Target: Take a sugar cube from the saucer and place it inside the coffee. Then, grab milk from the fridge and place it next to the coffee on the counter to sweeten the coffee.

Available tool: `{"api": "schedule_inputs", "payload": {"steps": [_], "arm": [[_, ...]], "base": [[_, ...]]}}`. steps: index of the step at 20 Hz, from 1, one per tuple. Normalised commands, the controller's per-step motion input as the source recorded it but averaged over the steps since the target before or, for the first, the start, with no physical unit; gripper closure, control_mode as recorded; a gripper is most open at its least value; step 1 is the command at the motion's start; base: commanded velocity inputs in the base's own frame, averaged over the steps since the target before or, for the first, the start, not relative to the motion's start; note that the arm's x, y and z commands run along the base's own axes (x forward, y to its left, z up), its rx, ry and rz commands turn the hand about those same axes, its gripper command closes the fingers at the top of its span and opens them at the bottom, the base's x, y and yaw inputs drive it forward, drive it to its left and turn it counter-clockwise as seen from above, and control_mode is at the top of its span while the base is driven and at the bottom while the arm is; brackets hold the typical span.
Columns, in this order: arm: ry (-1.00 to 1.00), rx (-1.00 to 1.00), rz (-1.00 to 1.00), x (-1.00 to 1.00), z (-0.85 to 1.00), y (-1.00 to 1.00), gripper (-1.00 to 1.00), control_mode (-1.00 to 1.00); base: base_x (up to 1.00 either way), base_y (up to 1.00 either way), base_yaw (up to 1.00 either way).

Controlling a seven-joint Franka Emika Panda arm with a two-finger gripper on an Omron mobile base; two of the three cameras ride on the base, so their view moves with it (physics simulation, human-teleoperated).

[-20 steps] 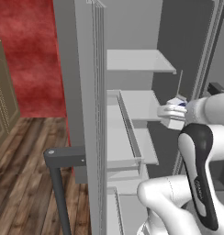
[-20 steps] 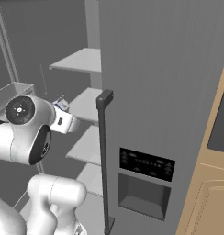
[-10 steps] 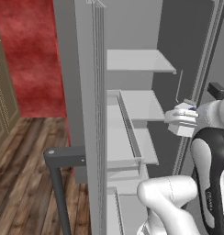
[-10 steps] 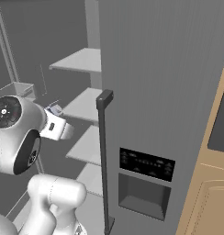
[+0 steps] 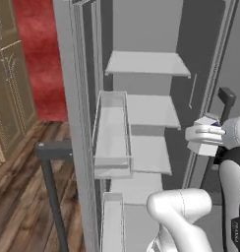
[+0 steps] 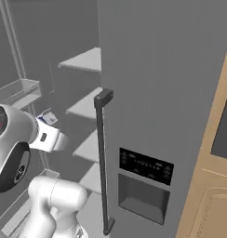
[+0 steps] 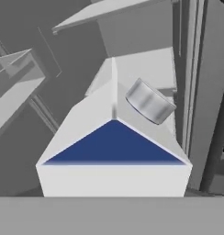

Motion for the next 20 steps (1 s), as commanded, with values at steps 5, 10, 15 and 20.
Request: {"api": "schedule_inputs", "payload": {"steps": [5,10,15,20], "arm": [[0.0,0.0,0.0,0.0,0.0,0.0,1.0,1.0],[0.0,0.0,0.0,0.0,0.0,0.0,1.0,1.0],[0.0,0.0,0.0,0.0,0.0,0.0,1.0,1.0],[0.0,0.0,0.0,0.0,0.0,0.0,1.0,1.0]], "base": [[-0.63,-0.33,0.83],[-0.59,-0.03,1.0],[-0.48,0.77,0.91],[-0.23,1.0,0.65]]}}
